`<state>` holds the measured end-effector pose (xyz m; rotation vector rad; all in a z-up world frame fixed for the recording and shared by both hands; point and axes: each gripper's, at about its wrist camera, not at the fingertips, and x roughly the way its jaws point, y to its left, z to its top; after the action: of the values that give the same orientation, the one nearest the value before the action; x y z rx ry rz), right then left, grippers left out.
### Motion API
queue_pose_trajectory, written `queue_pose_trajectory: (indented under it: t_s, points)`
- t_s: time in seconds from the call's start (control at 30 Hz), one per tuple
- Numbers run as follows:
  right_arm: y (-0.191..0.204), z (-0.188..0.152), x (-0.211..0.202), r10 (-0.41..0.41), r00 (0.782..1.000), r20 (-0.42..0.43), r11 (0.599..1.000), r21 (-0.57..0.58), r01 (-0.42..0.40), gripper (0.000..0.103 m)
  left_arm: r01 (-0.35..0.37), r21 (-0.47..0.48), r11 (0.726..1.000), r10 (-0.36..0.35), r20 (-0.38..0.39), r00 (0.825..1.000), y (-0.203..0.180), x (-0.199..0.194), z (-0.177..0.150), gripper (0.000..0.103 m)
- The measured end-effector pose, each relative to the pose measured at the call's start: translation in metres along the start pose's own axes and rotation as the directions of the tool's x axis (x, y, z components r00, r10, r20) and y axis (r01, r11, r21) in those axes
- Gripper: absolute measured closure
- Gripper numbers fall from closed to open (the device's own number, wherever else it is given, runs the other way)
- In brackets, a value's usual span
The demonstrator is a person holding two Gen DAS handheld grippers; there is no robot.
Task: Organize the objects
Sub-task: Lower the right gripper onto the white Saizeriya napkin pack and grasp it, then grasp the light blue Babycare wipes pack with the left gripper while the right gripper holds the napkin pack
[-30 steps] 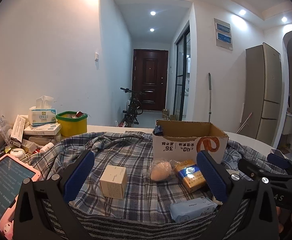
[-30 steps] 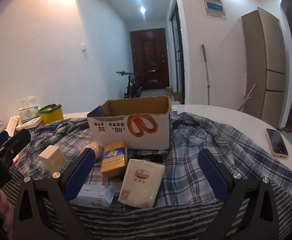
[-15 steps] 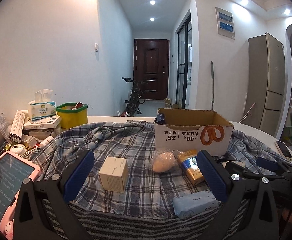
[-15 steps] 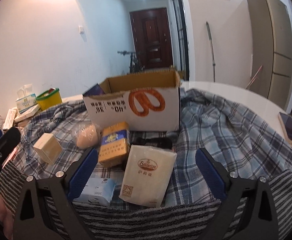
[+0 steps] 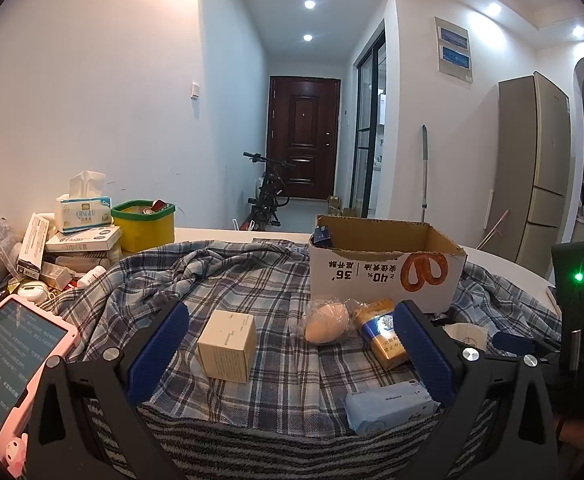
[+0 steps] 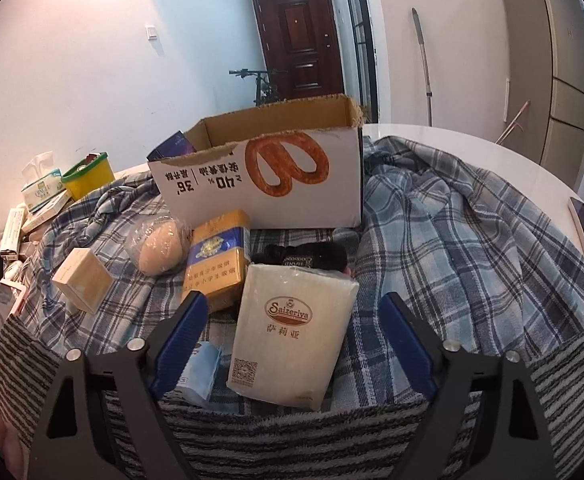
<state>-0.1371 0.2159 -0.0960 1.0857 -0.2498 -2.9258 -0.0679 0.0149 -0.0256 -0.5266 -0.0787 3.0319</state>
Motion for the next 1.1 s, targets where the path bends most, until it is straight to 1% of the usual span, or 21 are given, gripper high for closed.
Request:
queue_pose_trajectory:
  t_s: [0.23,0.33,0.4,0.5,0.63,0.7,0.8,0.93,1.0,1.07,1.1]
  points:
    - [0.005,-0.001,0.007,0.001,0.999,-0.036,1.000,-0.029,-0.002,0.028,0.000,-0.001,1.000,0.000,0.000,1.000,-0.001,0.000,0.000,0.000]
    - [0.006,-0.001,0.010,0.005,0.999,-0.046,0.999,-0.031,-0.007,0.035,0.000,0.000,1.000,0.000,-0.001,1.000,0.000,0.000,0.000,0.000]
    - [0.006,-0.001,0.010,0.012,0.999,-0.049,0.999,-0.030,-0.013,0.050,0.001,-0.001,1.000,-0.001,0.000,1.000,0.000,0.000,0.000,0.000]
    - [0.006,-0.002,0.008,0.017,0.999,-0.040,0.999,-0.030,-0.019,0.053,0.002,-0.001,1.000,-0.002,-0.002,1.000,0.000,0.000,0.000,0.000]
    - [0.010,-0.002,0.004,0.018,1.000,-0.021,0.999,-0.048,-0.019,0.055,0.002,0.001,1.000,-0.002,-0.011,1.000,-0.002,0.001,-0.001,0.000]
    - [0.011,-0.002,-0.001,0.019,1.000,0.004,0.998,-0.054,-0.019,0.056,0.004,-0.004,1.000,-0.004,-0.004,1.000,-0.002,0.000,-0.001,0.000]
    - [0.014,-0.002,-0.016,0.030,0.997,0.078,0.998,-0.066,-0.025,0.056,0.005,-0.003,1.000,-0.005,-0.006,1.000,-0.001,0.002,-0.001,0.000]
    - [0.012,-0.003,-0.038,0.030,0.980,0.196,0.998,-0.054,-0.020,0.056,0.008,0.002,1.000,-0.008,-0.015,1.000,-0.001,0.003,-0.002,0.000]
    - [0.010,-0.004,-0.047,0.033,0.972,0.234,0.999,-0.047,-0.023,0.057,0.017,-0.002,1.000,-0.017,-0.034,0.999,-0.001,0.006,-0.001,0.000]
    - [0.008,-0.003,-0.056,0.031,0.967,0.252,0.999,-0.046,-0.020,0.057,0.029,-0.013,0.999,-0.030,-0.070,0.997,0.001,0.010,0.000,0.000]
    - [0.007,-0.002,-0.060,0.022,0.966,0.258,0.999,-0.053,-0.008,0.057,0.045,-0.022,0.999,-0.047,-0.092,0.995,0.002,0.011,0.001,0.000]
